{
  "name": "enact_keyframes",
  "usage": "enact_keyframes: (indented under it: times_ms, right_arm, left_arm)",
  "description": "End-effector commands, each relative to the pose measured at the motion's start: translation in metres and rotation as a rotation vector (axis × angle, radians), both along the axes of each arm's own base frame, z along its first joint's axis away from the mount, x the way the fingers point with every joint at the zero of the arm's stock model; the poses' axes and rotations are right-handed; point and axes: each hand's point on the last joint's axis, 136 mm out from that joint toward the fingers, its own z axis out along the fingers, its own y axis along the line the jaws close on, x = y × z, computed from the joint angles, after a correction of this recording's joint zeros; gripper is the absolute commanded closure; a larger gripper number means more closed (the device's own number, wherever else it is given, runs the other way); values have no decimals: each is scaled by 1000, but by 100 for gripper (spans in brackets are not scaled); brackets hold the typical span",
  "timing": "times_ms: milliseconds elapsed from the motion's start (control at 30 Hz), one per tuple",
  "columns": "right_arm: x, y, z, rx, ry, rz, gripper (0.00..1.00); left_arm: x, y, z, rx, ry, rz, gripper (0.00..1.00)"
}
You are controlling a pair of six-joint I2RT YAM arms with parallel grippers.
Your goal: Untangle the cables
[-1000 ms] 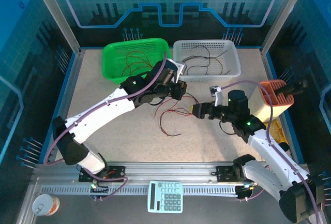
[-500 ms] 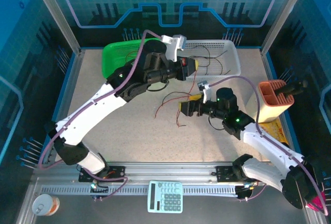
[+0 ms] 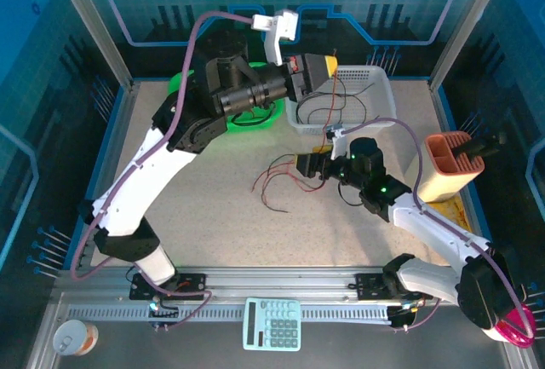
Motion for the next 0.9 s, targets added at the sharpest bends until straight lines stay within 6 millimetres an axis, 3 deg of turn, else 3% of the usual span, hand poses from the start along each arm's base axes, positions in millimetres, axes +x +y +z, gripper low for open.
enact_keyframes:
  times_ms: [0, 300, 633, 867]
  right_arm:
    - [8, -2, 16, 10, -46, -29, 25]
    - [13, -9, 13, 10, -24, -53, 36]
    - [13, -17, 4, -3, 18, -73, 20]
    - [7, -22, 0, -2, 44, -81, 9]
  left_arm:
    - [-3, 10, 15, 0, -30, -2, 100]
    - [6, 59, 54, -45, -137, 123, 100]
    - [55, 129, 75, 6, -304, 413, 100]
    - [105, 181, 98, -15, -416, 612, 100]
